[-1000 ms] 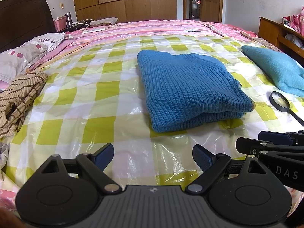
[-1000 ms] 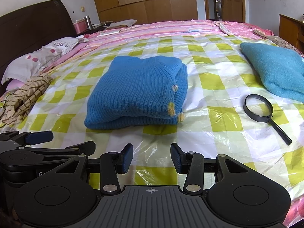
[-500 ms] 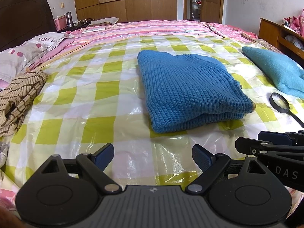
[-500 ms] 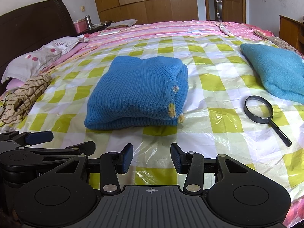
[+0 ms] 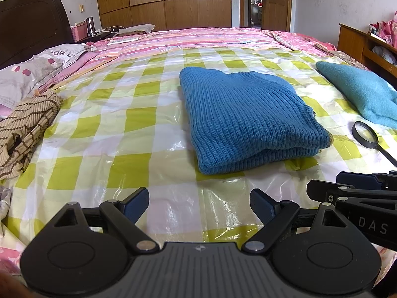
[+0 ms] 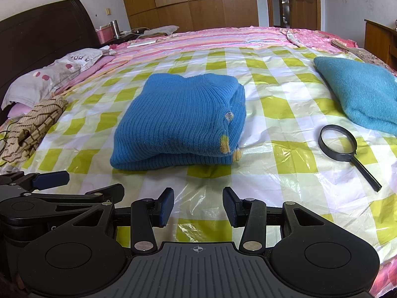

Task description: Fold small clothes

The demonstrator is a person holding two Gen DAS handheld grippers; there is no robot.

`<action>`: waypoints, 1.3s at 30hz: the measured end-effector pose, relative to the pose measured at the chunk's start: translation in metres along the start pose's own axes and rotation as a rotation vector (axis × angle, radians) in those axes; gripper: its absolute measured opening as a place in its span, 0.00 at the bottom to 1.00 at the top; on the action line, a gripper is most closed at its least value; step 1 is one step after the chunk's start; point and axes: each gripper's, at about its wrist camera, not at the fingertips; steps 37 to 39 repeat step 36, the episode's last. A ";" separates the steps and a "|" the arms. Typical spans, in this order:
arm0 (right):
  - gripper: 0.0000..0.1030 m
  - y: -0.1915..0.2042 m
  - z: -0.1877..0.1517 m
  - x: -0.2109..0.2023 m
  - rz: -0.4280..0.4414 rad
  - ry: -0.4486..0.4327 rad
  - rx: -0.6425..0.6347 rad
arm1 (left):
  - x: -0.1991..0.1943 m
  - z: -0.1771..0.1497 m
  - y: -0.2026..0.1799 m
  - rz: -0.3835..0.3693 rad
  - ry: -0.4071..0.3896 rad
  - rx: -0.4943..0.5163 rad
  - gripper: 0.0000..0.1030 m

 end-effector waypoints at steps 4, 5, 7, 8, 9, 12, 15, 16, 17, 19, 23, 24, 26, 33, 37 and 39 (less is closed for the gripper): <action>0.42 0.000 0.000 0.000 -0.001 0.000 0.000 | 0.000 0.001 0.000 0.001 -0.001 -0.001 0.89; 0.42 0.000 0.000 0.000 0.000 -0.001 0.000 | 0.000 0.000 0.000 0.001 -0.001 -0.001 0.89; 0.42 0.000 0.000 0.000 0.001 -0.001 0.000 | 0.000 0.001 -0.001 0.002 -0.002 -0.001 0.89; 0.42 0.000 0.000 0.000 0.000 -0.001 0.000 | -0.001 0.000 -0.001 0.003 -0.002 -0.001 0.89; 0.42 0.000 0.000 0.000 0.000 -0.001 0.000 | -0.001 0.001 -0.001 0.003 -0.003 -0.001 0.89; 0.42 0.000 0.000 0.000 0.001 0.000 0.001 | -0.001 0.001 -0.001 0.003 -0.002 -0.002 0.89; 0.42 0.000 0.000 0.000 0.000 -0.001 0.000 | -0.001 0.001 -0.001 0.004 -0.003 -0.002 0.89; 0.42 0.000 0.000 0.000 0.000 0.000 0.000 | -0.001 0.001 -0.001 0.004 -0.003 -0.002 0.89; 0.42 0.000 0.000 0.000 0.000 0.000 0.000 | -0.001 0.000 -0.001 0.003 -0.003 -0.002 0.89; 0.42 0.000 0.000 0.000 0.000 -0.001 0.000 | -0.001 0.000 -0.001 0.004 -0.003 -0.002 0.89; 0.42 0.000 0.000 0.000 0.000 0.000 0.000 | -0.001 0.000 -0.001 0.004 -0.004 -0.001 0.89; 0.42 0.000 0.000 0.000 0.000 0.000 0.000 | -0.001 0.000 -0.001 0.006 -0.005 -0.001 0.89; 0.42 0.000 0.000 0.000 0.000 -0.001 0.001 | -0.001 0.000 -0.001 0.009 -0.008 0.001 0.89; 0.42 0.000 0.000 0.000 0.000 -0.001 0.000 | -0.001 0.000 -0.002 0.013 -0.012 0.003 0.89; 0.42 0.000 0.000 0.000 0.000 0.000 0.001 | -0.001 0.000 -0.001 0.013 -0.011 0.003 0.89; 0.42 0.000 0.000 0.000 0.000 0.000 0.001 | -0.001 0.000 -0.001 0.013 -0.011 0.003 0.89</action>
Point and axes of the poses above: each gripper's, at about its wrist camera, not at the fingertips, and x roughly the way its jaws point, y to its left, z to its top, and after that the axes turned 14 degrees about z, right-handed
